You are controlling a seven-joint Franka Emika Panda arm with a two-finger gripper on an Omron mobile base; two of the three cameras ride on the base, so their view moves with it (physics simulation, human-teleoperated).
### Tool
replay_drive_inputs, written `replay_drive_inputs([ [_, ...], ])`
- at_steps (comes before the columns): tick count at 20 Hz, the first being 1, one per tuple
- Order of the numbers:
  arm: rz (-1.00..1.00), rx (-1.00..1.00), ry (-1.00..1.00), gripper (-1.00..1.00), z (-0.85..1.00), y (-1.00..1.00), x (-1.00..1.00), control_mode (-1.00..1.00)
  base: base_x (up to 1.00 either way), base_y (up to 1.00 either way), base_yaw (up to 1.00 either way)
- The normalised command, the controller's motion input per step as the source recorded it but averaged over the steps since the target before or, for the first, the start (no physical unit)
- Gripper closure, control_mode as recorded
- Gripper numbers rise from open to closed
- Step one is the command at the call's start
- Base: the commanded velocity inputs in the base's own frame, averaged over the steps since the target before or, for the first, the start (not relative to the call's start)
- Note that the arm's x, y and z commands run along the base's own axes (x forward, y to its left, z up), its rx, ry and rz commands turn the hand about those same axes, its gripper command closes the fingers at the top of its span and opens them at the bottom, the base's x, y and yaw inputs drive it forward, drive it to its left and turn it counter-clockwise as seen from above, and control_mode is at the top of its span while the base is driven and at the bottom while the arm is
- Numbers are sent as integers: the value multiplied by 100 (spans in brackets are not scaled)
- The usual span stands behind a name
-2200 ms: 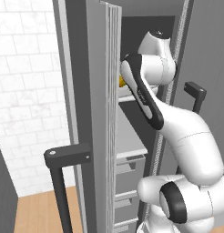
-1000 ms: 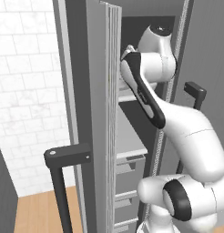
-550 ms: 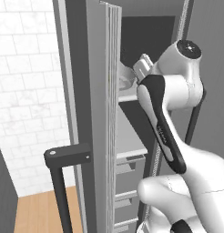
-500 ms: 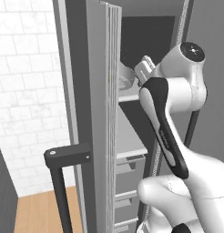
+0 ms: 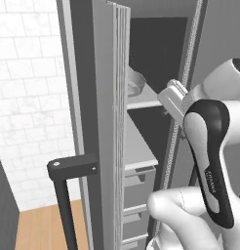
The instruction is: Take the meat container that has the shrimp and place it on the second highest rack of the freezer. Then take the vegetable container that has the lemon and lime and place it on the highest rack of the freezer.
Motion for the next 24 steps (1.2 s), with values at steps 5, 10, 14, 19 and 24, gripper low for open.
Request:
replay_drive_inputs([
  [5, 22, -23, 27, -100, -1, -4, -59, -100, 0, 0, 0],
  [10, 25, -21, 25, -100, -21, -7, -19, -100, 0, 0, 0],
  [14, 17, 0, 2, -100, -26, -19, -17, -100, 0, 0, 0],
  [19, 1, 0, -1, -100, -5, -7, -27, 100, -60, -23, 0],
  [24, 0, 0, 0, -100, 0, 0, 0, 100, -64, -65, 0],
])
